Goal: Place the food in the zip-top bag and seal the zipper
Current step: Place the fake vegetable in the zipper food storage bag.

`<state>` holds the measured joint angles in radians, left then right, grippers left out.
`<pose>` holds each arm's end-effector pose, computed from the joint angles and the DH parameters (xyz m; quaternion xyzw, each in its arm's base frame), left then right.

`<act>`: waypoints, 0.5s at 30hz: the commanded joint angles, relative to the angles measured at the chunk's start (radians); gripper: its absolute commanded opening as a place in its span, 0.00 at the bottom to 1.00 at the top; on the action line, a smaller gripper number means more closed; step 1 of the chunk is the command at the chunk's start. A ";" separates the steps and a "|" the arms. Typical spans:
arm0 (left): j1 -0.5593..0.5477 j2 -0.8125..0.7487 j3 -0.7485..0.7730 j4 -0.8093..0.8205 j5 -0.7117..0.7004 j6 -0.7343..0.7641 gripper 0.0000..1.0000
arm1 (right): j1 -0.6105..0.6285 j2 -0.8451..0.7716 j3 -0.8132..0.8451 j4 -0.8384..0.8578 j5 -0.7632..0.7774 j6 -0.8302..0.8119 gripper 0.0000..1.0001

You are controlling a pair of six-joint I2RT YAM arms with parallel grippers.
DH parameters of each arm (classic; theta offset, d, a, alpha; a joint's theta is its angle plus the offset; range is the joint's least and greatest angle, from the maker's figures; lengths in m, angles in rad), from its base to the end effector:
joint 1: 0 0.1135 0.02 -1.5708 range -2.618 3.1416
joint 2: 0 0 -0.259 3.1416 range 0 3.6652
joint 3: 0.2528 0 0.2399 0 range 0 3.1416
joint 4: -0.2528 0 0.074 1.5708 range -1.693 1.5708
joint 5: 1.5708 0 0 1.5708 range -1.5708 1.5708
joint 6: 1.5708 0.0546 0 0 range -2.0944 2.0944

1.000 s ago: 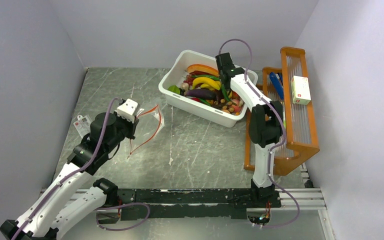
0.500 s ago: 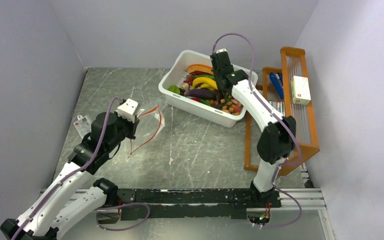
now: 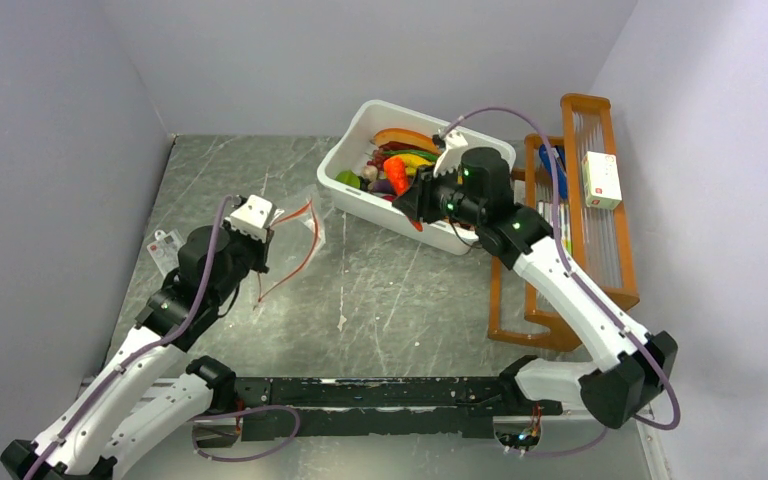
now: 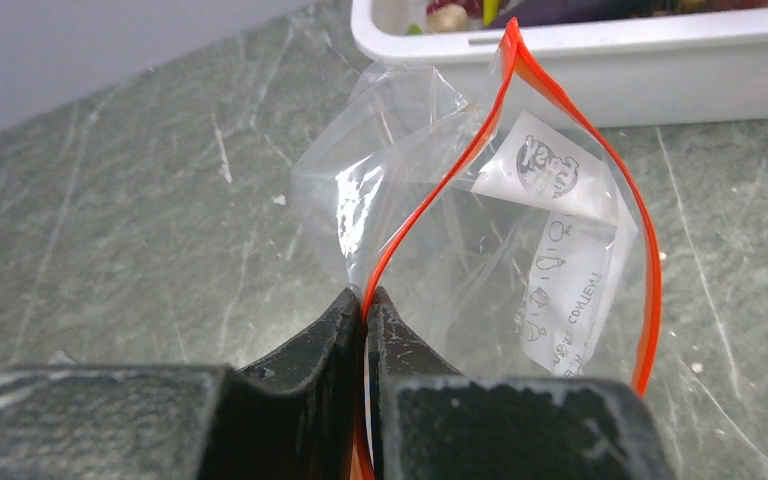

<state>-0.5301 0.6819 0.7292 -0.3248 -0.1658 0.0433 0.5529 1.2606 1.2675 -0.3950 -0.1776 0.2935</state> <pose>0.1521 -0.0787 0.3126 0.1771 0.7770 -0.0806 0.5987 0.2426 0.1610 0.3734 -0.1560 0.8136 0.2952 0.4761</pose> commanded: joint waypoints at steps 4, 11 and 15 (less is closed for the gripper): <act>-0.002 0.023 0.071 0.145 -0.121 0.102 0.07 | 0.054 -0.124 -0.146 0.183 -0.340 0.310 0.16; -0.002 0.042 0.048 0.136 -0.114 0.028 0.07 | 0.222 -0.096 -0.151 0.148 -0.281 0.274 0.16; -0.002 0.032 0.014 0.137 -0.100 0.016 0.07 | 0.284 -0.057 -0.171 0.242 -0.355 0.388 0.16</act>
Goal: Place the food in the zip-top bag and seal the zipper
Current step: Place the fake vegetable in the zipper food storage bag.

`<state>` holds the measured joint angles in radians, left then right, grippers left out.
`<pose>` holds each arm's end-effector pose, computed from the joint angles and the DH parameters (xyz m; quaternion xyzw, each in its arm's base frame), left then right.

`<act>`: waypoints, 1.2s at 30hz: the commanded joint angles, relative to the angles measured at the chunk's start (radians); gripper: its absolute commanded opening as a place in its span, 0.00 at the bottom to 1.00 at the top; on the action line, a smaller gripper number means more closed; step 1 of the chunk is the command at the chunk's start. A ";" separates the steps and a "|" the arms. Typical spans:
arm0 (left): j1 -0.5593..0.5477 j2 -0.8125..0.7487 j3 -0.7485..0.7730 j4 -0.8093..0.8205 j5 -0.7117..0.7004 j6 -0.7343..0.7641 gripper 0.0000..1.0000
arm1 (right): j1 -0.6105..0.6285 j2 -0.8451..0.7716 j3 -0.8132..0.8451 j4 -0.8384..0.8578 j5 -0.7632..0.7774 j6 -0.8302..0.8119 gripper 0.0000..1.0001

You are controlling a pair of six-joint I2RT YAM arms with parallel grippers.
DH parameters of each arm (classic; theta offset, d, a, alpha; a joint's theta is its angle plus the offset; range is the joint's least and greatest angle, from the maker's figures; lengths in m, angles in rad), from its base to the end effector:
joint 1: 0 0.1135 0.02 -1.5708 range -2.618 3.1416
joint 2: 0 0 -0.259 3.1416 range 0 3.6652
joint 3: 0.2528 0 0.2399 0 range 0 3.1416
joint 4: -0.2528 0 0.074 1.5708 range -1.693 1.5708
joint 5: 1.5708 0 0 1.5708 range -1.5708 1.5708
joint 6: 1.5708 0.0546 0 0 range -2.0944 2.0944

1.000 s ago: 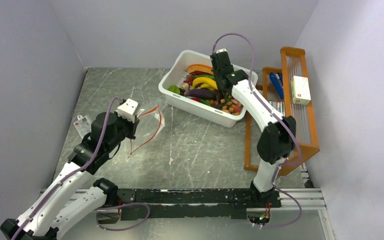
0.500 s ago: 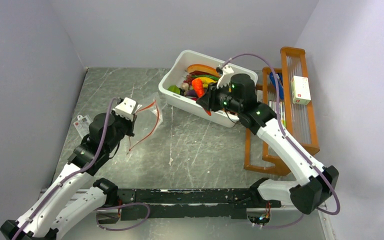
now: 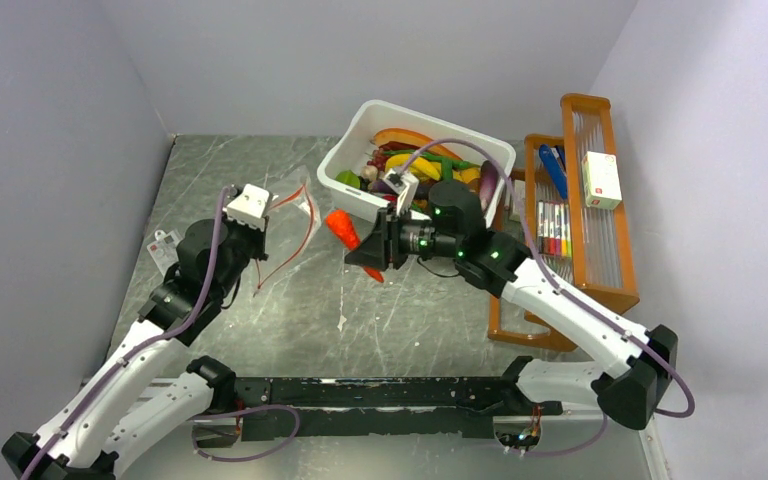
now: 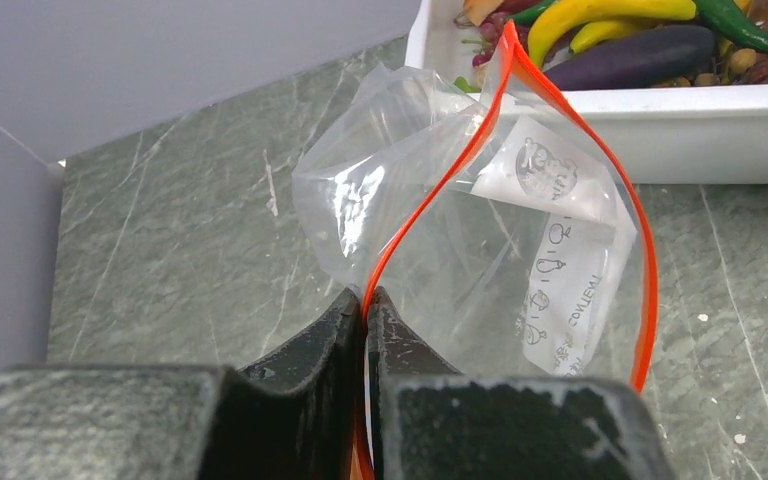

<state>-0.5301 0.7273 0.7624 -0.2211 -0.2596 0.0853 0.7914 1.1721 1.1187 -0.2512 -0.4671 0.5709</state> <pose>0.1634 -0.0795 0.3304 0.1524 0.7524 -0.0424 0.6394 0.1735 0.2105 0.3629 -0.2224 0.7645 0.5074 0.3297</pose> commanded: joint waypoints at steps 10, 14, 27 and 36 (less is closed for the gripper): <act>-0.001 -0.026 -0.041 0.068 0.036 -0.010 0.07 | 0.135 0.141 -0.058 0.380 -0.084 0.421 0.16; -0.002 -0.037 -0.044 0.068 0.043 -0.001 0.07 | 0.170 0.208 0.025 0.256 0.021 0.479 0.16; -0.002 -0.079 -0.062 0.078 0.072 0.018 0.07 | 0.178 0.393 0.202 0.040 0.110 0.691 0.25; -0.003 -0.065 -0.061 0.073 0.131 0.025 0.07 | 0.177 0.459 0.283 -0.002 0.139 0.782 0.33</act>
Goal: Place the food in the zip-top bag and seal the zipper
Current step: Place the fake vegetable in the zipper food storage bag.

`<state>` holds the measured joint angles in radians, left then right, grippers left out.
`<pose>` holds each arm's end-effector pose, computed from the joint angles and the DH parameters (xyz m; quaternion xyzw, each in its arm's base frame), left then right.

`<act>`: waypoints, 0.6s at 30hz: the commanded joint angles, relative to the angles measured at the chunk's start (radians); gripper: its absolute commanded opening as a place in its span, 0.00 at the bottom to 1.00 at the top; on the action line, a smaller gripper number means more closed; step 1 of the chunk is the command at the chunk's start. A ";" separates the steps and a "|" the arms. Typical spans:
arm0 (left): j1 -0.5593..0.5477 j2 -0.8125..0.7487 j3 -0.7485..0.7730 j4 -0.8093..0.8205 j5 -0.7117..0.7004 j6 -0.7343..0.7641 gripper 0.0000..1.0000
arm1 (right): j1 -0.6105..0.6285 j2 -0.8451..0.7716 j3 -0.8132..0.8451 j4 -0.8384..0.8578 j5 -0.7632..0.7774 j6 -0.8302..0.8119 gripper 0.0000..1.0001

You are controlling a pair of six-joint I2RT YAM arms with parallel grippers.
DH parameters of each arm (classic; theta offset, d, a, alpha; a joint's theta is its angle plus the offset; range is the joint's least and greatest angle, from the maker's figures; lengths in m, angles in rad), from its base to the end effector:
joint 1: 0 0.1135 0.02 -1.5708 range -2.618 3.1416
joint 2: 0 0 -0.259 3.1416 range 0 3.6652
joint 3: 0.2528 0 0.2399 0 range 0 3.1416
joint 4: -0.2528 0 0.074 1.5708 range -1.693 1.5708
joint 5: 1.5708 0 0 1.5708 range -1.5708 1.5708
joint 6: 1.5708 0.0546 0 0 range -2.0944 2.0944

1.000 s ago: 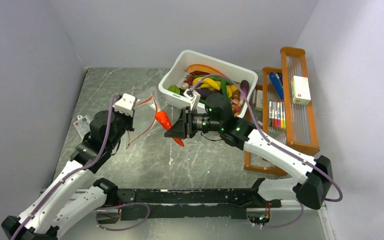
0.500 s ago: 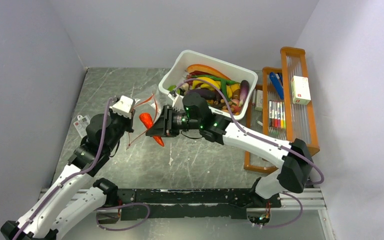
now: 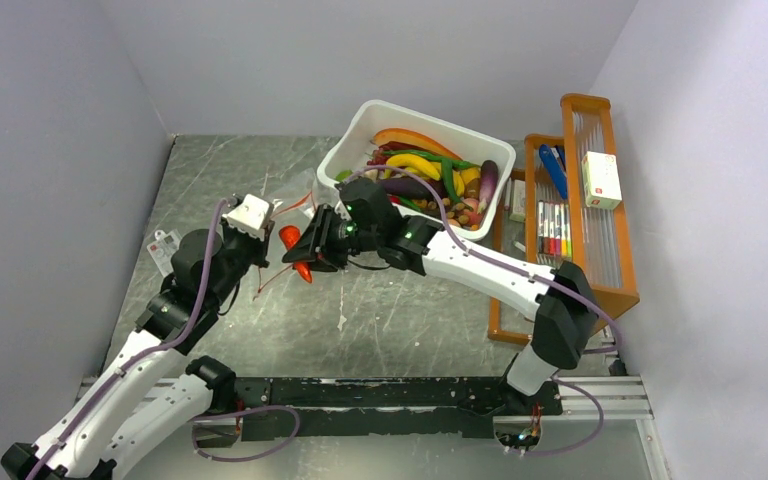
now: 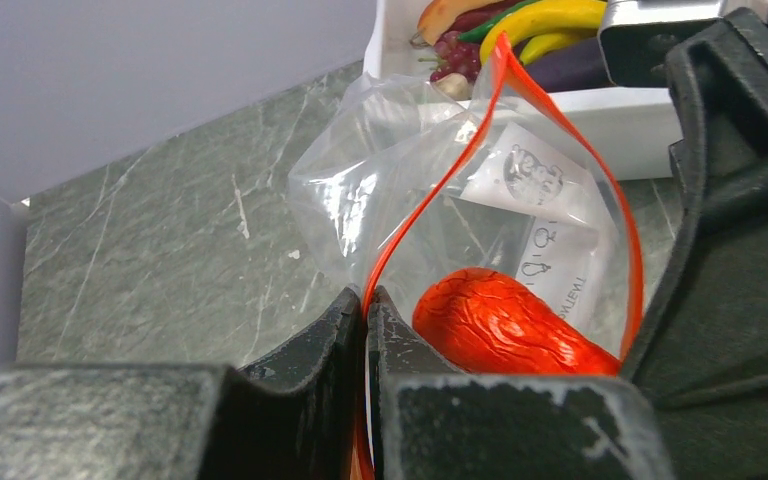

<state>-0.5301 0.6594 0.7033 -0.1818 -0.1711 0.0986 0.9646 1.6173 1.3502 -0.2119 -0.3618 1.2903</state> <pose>0.1525 -0.0786 0.3247 0.1790 0.7319 -0.0771 0.6529 0.2023 0.3257 0.3111 0.0441 0.8447 0.5273 0.0802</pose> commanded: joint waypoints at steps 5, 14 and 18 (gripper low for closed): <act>-0.001 0.005 -0.004 0.034 0.061 0.013 0.07 | -0.002 0.034 0.068 -0.028 0.041 0.088 0.40; -0.002 0.010 -0.004 0.026 0.046 0.019 0.07 | -0.021 0.039 0.074 -0.004 0.018 0.099 0.42; -0.002 0.015 -0.001 0.024 0.051 0.018 0.07 | -0.038 0.006 0.087 -0.050 0.071 0.072 0.45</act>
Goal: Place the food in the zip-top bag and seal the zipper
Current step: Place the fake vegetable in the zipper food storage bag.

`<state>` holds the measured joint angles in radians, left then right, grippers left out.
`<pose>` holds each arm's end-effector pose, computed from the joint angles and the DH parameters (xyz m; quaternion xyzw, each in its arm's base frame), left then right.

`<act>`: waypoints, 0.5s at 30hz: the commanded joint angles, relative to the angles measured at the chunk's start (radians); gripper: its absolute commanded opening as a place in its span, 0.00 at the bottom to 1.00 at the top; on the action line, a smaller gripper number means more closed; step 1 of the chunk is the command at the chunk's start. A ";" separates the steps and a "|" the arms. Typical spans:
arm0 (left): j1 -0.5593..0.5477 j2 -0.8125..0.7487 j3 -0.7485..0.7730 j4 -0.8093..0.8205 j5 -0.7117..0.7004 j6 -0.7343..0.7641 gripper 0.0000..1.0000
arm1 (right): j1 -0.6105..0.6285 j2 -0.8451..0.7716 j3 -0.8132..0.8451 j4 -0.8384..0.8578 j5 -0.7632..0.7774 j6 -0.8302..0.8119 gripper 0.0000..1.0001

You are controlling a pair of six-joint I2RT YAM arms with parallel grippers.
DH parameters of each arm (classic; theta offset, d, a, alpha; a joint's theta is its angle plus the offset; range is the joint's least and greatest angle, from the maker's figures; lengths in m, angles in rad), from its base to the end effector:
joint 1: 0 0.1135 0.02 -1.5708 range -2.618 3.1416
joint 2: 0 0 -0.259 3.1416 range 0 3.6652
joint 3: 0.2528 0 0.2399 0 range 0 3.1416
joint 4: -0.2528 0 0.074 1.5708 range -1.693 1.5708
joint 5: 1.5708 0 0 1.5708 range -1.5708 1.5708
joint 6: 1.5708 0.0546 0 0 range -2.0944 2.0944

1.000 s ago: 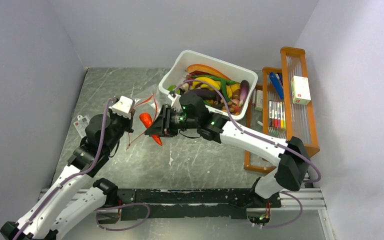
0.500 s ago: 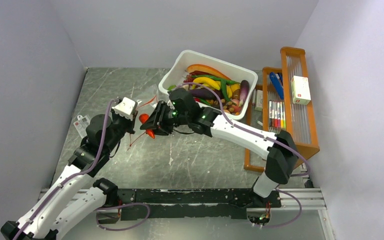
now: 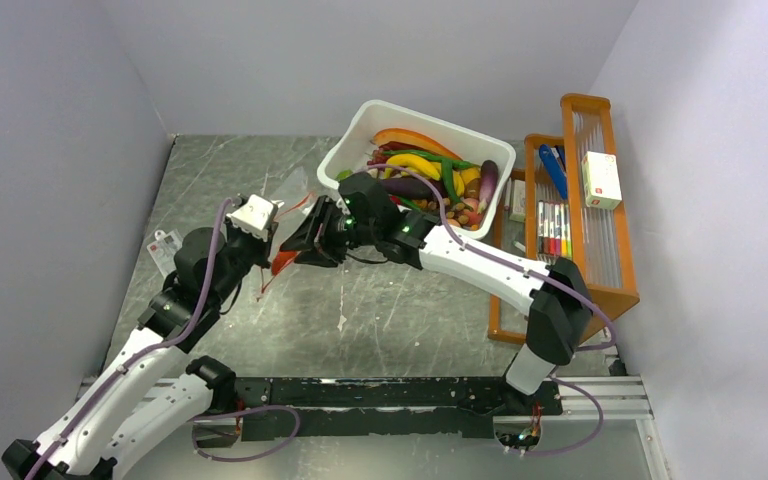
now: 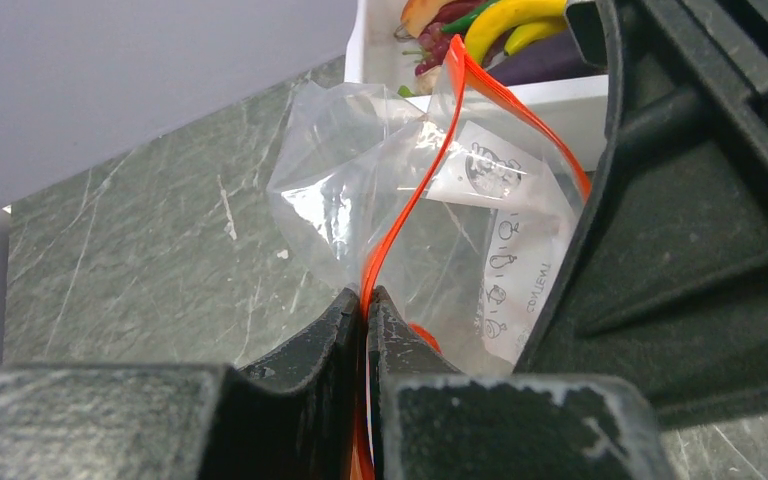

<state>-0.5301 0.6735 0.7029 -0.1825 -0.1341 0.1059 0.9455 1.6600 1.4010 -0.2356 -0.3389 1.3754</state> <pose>0.1543 -0.0820 0.3223 0.1954 0.7331 -0.0870 0.6457 0.2156 0.3296 0.3104 0.0961 0.8453 0.5210 0.0687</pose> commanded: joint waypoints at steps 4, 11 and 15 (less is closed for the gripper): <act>-0.002 0.002 0.000 0.022 0.018 0.012 0.07 | -0.032 -0.068 0.030 -0.035 0.106 -0.050 0.45; -0.001 0.032 0.007 0.010 0.029 0.012 0.07 | -0.036 -0.122 0.036 -0.018 0.157 -0.235 0.43; -0.002 0.065 0.067 -0.062 0.011 -0.072 0.07 | -0.035 -0.201 -0.005 0.034 0.170 -0.377 0.42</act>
<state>-0.5301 0.7147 0.7036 -0.1879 -0.1268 0.1013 0.9134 1.5490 1.4124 -0.2638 -0.2054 1.1664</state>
